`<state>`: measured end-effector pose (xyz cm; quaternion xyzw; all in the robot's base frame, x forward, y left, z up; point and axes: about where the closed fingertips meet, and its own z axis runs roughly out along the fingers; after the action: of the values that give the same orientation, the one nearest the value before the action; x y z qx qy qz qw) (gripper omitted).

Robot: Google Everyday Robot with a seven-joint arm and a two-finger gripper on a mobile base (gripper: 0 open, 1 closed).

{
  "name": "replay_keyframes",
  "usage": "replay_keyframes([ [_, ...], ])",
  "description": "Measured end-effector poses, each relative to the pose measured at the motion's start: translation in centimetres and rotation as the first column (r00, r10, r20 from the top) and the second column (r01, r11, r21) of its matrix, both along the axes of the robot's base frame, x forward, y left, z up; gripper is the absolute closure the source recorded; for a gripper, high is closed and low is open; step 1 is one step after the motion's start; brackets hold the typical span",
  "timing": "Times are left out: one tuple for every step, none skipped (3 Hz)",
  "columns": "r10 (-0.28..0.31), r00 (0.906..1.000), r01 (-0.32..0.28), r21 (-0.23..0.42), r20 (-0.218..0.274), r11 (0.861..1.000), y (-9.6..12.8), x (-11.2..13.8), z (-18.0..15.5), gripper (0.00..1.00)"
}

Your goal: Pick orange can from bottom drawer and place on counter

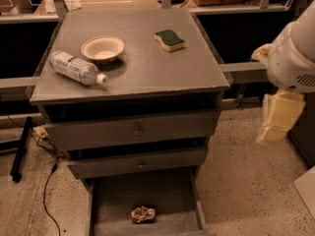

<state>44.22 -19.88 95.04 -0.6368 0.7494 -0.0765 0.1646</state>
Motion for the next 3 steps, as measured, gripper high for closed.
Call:
replay_keyframes([
  [0.089,0.9957,-0.09,-0.062,-0.026,0.994,2.4,0.9,-5.8,0.0],
  [0.089,0.9957,-0.09,-0.062,-0.028,0.994,2.4,0.9,-5.9,0.0],
  [0.085,0.9943,-0.088,-0.051,-0.065,0.995,3.6,0.5,-8.0,0.0],
])
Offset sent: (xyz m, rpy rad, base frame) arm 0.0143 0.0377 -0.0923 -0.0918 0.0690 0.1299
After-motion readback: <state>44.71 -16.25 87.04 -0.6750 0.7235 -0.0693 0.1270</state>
